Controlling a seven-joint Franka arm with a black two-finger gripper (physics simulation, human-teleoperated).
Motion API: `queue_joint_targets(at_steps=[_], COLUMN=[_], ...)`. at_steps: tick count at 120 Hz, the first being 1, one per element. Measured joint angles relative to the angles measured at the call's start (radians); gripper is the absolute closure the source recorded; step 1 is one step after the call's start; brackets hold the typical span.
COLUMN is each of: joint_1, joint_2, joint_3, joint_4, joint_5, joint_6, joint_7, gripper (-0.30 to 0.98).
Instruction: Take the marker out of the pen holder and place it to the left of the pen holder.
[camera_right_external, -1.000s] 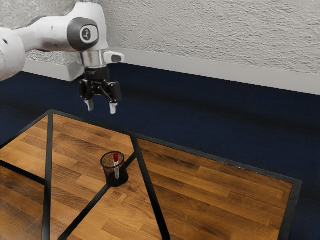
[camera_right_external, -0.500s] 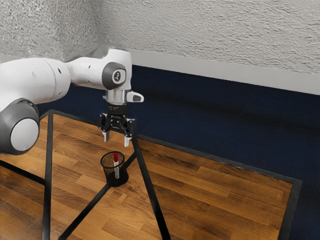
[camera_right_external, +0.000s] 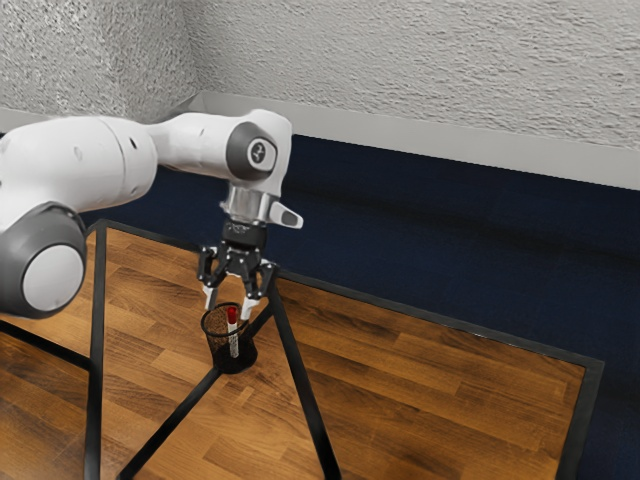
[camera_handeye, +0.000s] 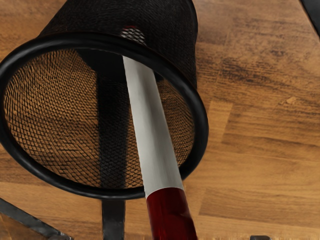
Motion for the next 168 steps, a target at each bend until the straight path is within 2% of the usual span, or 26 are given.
queue_joint_targets(at_steps=[20,52,69,93,105,119,133,150,168], joint_1=[0.01,0.033,0.022,0.048,0.119,0.222,0.294,0.333,0.342], joint_2=[0.057,0.073,0.058,-0.133,-0.075,0.033,0.053,0.032,0.024], joint_3=[0.003,0.008,-0.003,-0.067,-0.075,-0.077,-0.078,-0.08,-0.079], joint_4=[0.06,0.07,0.093,0.092,0.209,0.257,0.145,-0.02,-0.084], joint_5=[-0.002,-0.002,-0.001,0.002,-0.002,-0.013,-0.025,-0.054,-0.074], joint_6=[-0.03,-0.053,-0.097,-0.163,-0.17,-0.073,0.115,0.352,0.469], joint_7=[-0.029,-0.057,-0.062,-0.066,-0.067,-0.056,-0.026,0.041,0.107], gripper=[0.41,0.67,0.73,0.77,0.78,0.79,0.79,0.78,0.67])
